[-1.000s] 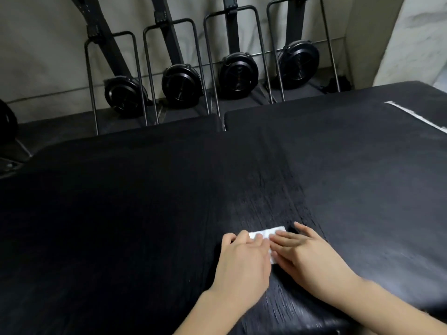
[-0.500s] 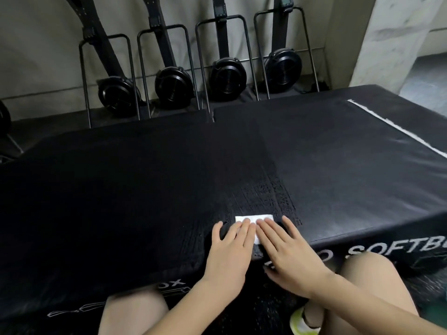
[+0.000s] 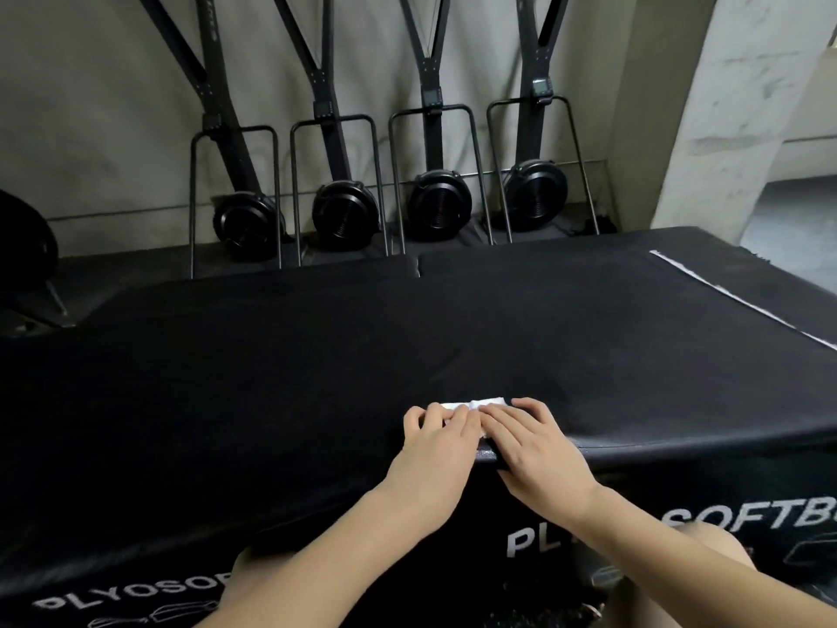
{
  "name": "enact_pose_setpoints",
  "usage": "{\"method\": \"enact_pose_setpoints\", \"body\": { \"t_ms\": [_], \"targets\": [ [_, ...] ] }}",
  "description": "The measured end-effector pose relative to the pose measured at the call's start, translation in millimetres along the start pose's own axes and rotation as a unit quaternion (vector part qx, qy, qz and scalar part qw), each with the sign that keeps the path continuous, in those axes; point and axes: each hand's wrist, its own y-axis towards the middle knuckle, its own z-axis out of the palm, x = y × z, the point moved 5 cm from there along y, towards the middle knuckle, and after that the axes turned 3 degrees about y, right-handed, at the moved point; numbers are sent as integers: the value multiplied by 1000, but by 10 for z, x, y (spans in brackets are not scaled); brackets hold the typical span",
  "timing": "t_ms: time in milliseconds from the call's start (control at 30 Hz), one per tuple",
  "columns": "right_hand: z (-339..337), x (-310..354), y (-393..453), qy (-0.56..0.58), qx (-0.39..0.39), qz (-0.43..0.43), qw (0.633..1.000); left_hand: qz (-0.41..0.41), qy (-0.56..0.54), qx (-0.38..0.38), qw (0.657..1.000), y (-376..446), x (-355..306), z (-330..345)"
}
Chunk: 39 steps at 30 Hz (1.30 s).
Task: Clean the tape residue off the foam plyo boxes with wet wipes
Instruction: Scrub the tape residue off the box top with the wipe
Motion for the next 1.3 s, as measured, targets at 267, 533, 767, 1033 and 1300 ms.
{"method": "enact_pose_setpoints", "body": {
  "t_ms": [267, 533, 767, 1033, 1300],
  "targets": [
    [-152, 287, 485, 65, -22, 4, 998, 1, 25, -140, 990, -76, 367, -672],
    [521, 822, 466, 108, 39, -38, 993, -35, 24, -120, 992, -615, 804, -171],
    [863, 899, 51, 27, 88, -48, 995, -69, -56, 55, 995, -906, 770, 581],
    [294, 196, -413, -16, 141, -22, 990, 16, -91, 75, 993, -536, 66, 415],
    [145, 112, -841, 34, 32, -34, 998, 36, -110, -66, 991, -578, -251, 525]
  ]
}}
